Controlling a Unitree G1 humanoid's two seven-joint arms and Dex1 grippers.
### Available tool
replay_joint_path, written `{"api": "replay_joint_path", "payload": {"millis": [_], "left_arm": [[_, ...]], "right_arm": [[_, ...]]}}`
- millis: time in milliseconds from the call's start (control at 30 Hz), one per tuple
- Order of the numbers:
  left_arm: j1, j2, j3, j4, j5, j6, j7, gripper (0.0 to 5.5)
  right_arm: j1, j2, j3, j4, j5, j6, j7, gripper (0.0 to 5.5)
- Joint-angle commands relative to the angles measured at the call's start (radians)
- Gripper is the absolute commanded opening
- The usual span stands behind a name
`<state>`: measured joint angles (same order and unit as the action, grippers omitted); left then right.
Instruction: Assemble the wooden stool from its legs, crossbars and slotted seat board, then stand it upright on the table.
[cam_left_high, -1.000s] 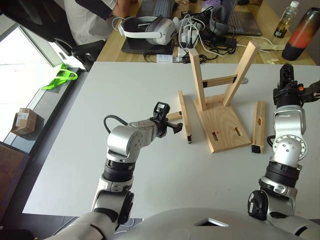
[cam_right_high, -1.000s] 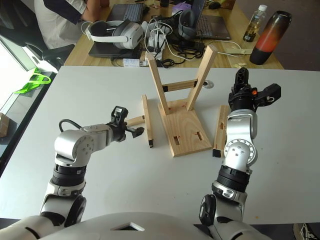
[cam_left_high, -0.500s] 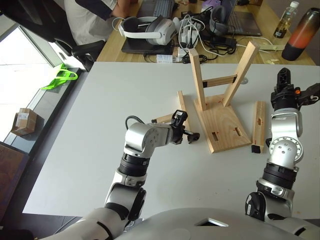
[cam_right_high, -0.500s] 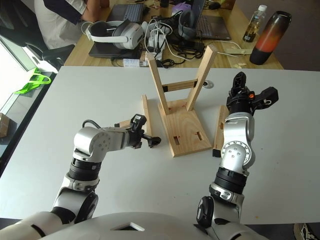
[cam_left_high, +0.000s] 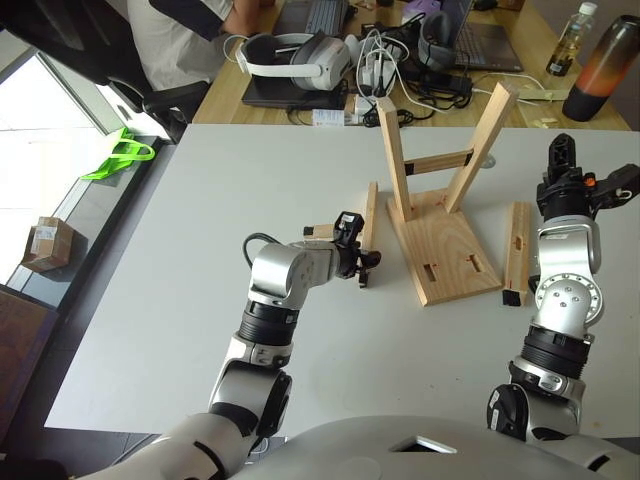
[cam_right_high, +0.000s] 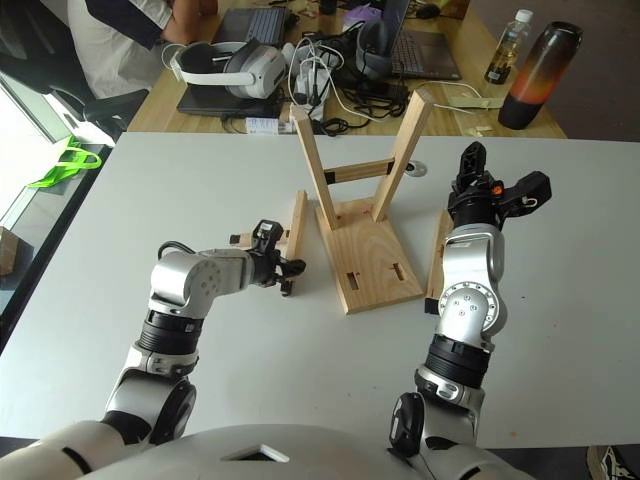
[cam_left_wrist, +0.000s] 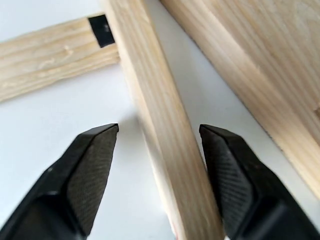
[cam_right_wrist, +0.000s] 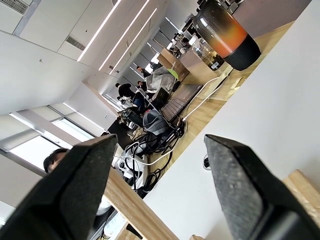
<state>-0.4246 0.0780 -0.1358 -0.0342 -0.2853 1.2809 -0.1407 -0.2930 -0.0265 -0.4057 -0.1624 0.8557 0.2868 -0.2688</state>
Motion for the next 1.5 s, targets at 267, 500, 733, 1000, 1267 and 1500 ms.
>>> {"api": "replay_joint_path", "payload": {"millis": [267, 500, 733, 1000, 1267, 1500], "left_arm": [[0.036, 0.091, 0.034, -0.136, 0.034, -0.056, -0.007, 1.30], [0.079, 0.157, -0.063, -0.184, 0.004, -0.024, -0.099, 0.28], [0.046, 0.212, -0.128, -0.136, 0.037, -0.090, -0.146, 0.68], [-0.102, 0.217, -0.143, -0.183, 0.034, -0.193, -0.240, 1.84], [-0.104, 0.367, -0.247, -0.062, 0.110, -0.326, -0.382, 3.05], [-0.092, 0.376, -0.284, 0.134, 0.191, -0.439, -0.412, 3.91]], "right_arm": [[-0.024, -0.016, -0.016, 0.014, -0.022, 0.013, 0.007, 3.32], [-0.052, -0.041, -0.033, 0.032, -0.028, 0.025, 0.008, 3.32], [-0.031, -0.030, -0.034, 0.010, -0.031, 0.040, 0.002, 3.32], [-0.014, -0.021, -0.033, -0.006, -0.034, 0.052, -0.002, 3.32], [-0.010, -0.010, -0.029, -0.008, -0.039, 0.056, -0.005, 3.32], [-0.002, -0.004, -0.023, -0.018, -0.044, 0.068, -0.008, 3.32]]}}
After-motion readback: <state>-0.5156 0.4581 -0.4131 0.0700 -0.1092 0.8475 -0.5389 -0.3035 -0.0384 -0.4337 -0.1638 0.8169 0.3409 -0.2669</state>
